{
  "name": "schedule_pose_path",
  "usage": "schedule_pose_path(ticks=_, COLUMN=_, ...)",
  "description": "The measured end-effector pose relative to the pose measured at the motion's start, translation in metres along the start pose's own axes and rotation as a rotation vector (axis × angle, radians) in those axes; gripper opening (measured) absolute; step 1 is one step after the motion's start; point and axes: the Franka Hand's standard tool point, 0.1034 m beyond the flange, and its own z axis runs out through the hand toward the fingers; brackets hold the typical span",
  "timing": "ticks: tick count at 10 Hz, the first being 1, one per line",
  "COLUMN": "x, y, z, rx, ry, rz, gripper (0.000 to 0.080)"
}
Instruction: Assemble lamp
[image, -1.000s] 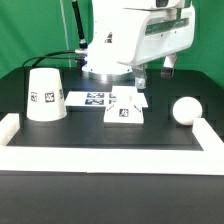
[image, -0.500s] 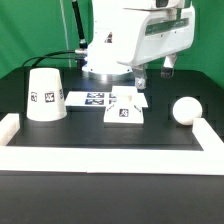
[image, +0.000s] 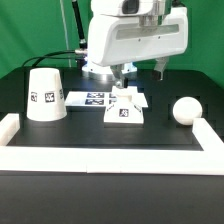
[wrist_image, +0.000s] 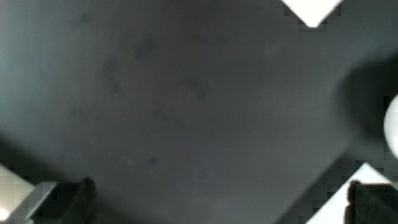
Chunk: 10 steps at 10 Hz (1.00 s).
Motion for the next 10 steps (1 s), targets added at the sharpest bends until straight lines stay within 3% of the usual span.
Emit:
schedule_pose_path(ticks=6, x=-0.004, y=-0.004, z=0.003, rx=0.019, ry=-0.004, rz=0.429, gripper=0.0700)
schedule_pose_path(ticks=10, x=-0.043, y=-0.012, z=0.018, rx=0.047, ry=-0.049, rz=0.526, gripper=0.0700)
